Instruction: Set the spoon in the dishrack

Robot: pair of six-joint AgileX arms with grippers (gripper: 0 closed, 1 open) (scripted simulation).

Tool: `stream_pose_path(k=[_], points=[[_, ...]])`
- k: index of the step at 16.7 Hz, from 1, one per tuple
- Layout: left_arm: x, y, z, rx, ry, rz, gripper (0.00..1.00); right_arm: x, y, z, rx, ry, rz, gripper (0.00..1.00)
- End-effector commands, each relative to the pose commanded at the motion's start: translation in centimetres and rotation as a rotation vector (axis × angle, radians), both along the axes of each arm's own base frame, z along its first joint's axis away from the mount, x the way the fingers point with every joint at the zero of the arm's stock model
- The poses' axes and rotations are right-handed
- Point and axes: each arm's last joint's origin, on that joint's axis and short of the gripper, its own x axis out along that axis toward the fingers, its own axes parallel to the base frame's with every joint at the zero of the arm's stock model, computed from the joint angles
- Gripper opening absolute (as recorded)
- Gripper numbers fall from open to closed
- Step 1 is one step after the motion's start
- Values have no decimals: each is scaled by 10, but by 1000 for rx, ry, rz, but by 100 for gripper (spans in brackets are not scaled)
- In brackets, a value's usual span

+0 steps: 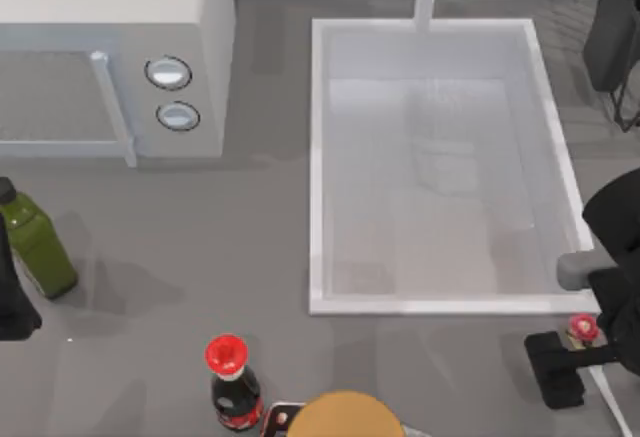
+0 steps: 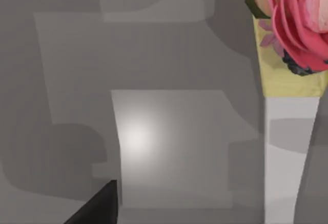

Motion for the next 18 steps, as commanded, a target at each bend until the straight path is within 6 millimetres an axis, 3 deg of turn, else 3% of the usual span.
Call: stream_pose_path(k=[4,5,9,13,18], points=[[0,0,0,0,0,0,100,0,0,0,0,0,0,0],[0,0,0,0,0,0,100,2,1,22,6,-39,-2,0],[0,0,0,0,0,0,100,11,5,37,8,-43,-1,0],[0,0,0,0,0,0,100,26,11,90,4,-35,-5,0],[0,0,0,0,0,0,100,18,8,171,-14,11,-3,0]])
